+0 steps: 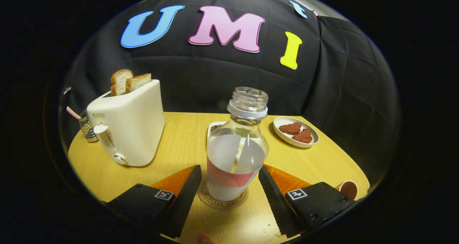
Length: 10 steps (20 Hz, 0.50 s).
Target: Take the bottle from table, then pour the juice into the cup, finally place the bottle on the coaster
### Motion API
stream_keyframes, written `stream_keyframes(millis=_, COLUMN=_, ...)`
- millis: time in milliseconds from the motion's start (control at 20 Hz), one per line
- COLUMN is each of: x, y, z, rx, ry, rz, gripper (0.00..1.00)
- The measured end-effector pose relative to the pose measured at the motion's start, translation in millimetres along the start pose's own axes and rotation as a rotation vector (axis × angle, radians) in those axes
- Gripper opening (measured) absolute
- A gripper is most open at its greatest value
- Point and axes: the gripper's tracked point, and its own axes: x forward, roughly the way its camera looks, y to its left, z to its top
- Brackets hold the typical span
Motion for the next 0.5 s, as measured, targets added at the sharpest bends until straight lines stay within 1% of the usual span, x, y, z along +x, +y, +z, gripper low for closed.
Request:
stream_keyframes(millis=250, x=-45.3, y=5.8, z=21.1, rx=-0.018, ry=-0.054, rz=0.015, gripper=0.98)
stream_keyframes(millis=350, x=-70.3, y=8.3, z=32.6, rx=-0.017, ry=-0.091, rz=0.024, gripper=0.98)
stream_keyframes(millis=400, x=-87.0, y=15.0, z=23.7, rx=-0.016, ry=-0.103, rz=0.035, gripper=0.98)
stream_keyframes(millis=500, x=-118.4, y=15.6, z=35.8, rx=-0.032, ry=-0.131, rz=0.036, gripper=0.97)
